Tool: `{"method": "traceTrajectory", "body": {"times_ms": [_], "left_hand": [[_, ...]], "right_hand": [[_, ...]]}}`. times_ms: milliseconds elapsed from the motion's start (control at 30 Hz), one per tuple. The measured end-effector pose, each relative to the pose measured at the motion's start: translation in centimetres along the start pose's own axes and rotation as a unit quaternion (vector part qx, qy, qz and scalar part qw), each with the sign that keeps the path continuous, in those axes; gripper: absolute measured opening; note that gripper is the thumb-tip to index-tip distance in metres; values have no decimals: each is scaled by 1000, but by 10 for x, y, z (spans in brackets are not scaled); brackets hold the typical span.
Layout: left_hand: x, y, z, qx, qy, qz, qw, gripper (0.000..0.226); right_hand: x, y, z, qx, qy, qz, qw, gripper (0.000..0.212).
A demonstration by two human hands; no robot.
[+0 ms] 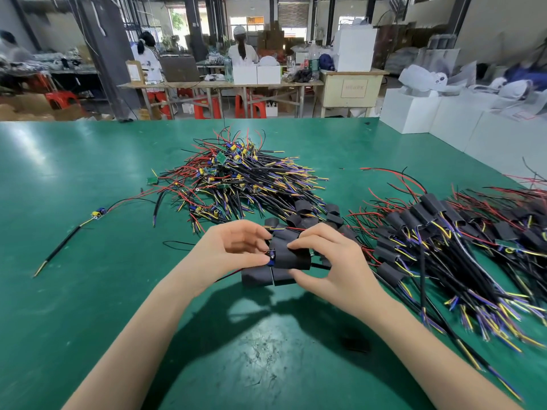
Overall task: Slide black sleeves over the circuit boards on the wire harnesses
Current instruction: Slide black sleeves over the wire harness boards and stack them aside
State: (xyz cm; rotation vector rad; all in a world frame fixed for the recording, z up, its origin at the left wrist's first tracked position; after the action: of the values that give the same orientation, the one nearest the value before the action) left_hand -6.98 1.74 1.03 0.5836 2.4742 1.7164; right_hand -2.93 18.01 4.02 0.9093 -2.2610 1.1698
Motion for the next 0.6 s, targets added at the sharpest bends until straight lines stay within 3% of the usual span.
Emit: {"method": "traceTrajectory", "body": {"times_ms": [233,433,533,600], "left_hand": [[2,-6,1,-7,54,-9,998,29],[2,5,-4,-55,65,41,996,15],[2,4,-20,-56,116,50,990,12],[2,-2,-25,-64,134,38,988,10]], "right_hand": [[0,0,4,21,-2,9,1000,31],[5,-10,-13,13,20,-22,999,29],[9,-21,-48,-34,92,-61,993,27],[8,-21,-87,-94,186,-64,976,26]]}}
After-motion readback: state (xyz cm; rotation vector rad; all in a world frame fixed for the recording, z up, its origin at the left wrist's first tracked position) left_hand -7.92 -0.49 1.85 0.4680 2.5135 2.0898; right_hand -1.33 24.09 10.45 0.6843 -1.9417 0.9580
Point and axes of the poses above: each hand's wrist, its own x-axis towards the middle knuckle, its own z-axis out of the palm, y = z × x, the point moved 9 cm from there along x, towards the middle knuckle, and after that the axes turned 11 degrees about x, right-handed, at the moved point
